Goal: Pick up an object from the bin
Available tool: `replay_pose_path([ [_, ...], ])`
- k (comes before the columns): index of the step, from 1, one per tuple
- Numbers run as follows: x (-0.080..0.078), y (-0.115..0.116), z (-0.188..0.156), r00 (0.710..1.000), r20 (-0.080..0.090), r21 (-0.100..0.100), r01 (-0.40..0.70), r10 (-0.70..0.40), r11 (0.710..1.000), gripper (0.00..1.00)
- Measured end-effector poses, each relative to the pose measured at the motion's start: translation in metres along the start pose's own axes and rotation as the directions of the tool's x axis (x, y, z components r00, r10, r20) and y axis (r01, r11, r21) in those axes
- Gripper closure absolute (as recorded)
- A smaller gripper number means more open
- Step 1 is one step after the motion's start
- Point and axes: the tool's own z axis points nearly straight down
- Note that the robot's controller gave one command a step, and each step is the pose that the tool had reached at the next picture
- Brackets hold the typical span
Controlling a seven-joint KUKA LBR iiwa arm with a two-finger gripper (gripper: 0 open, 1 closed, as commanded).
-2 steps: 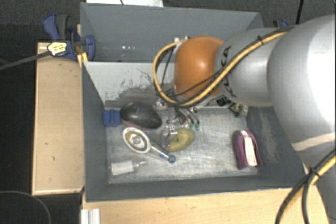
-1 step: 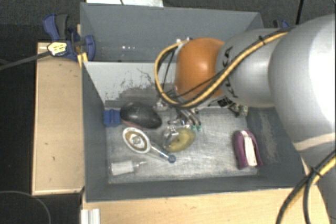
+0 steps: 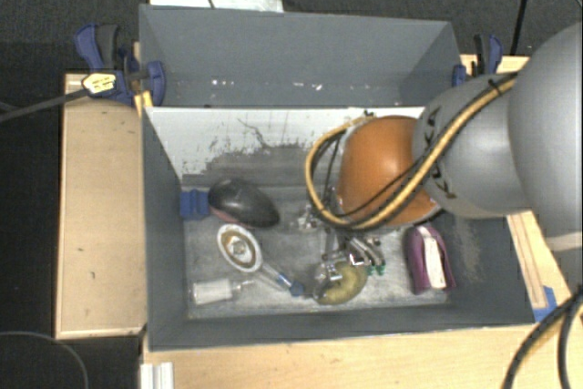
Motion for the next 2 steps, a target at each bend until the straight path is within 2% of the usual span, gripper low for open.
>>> replay_pose_path([
  [1,0.034,-0.065,-0.024,0.999,-0.016,0.005,-0.035,0.035,0.999,0.00],
  [2,0.002,-0.040,-0.014,0.999,-0.010,0.001,-0.031,0.031,1.000,0.00],
])
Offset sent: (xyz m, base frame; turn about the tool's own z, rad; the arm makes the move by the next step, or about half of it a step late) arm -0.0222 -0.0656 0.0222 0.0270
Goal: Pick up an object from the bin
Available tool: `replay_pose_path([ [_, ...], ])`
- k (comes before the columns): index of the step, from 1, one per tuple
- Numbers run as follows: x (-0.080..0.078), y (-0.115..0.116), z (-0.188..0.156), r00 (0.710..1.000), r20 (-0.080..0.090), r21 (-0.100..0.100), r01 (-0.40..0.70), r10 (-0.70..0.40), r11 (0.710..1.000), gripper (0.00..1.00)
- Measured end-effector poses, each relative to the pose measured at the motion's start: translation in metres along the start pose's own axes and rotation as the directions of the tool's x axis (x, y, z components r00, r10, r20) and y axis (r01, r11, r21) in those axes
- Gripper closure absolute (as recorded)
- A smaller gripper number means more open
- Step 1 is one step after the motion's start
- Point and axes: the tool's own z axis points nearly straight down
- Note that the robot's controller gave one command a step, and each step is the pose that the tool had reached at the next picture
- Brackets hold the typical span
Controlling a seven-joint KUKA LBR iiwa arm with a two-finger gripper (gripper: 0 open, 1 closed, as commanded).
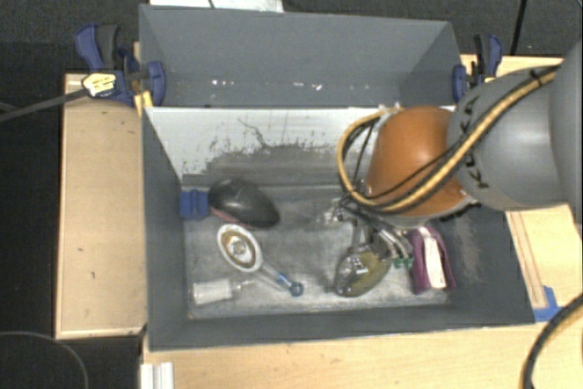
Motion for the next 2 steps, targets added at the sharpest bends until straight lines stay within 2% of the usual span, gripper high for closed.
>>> replay_pose_path([
  [1,-0.0116,0.1270,0.0165,0.973,0.005,-0.001,0.231,-0.231,0.973,0.00],
  [2,-0.0131,0.1239,0.0152,0.975,0.008,0.000,0.220,-0.220,0.975,1.00],
])
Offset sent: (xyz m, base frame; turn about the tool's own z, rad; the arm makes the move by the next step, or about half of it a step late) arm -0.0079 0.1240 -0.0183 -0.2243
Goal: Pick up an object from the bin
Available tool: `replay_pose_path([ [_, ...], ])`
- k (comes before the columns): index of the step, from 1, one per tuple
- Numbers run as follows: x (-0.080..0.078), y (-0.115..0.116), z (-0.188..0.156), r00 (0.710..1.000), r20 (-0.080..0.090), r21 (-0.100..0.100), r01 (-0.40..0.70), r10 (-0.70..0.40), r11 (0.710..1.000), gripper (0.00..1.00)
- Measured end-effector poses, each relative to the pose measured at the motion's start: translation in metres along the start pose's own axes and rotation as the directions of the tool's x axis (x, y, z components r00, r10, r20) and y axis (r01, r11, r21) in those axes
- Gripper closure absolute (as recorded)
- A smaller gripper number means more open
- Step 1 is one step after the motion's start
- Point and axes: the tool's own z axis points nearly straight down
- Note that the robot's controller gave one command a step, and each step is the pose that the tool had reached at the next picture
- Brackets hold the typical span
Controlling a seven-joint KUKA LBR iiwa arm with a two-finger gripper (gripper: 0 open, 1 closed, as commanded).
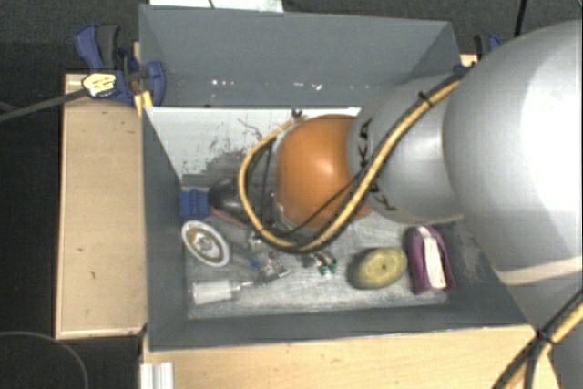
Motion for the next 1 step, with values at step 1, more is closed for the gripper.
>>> replay_pose_path([
  [1,0.0149,-0.0333,-0.1771,0.992,-0.003,0.001,0.127,-0.127,0.992,1.00],
])
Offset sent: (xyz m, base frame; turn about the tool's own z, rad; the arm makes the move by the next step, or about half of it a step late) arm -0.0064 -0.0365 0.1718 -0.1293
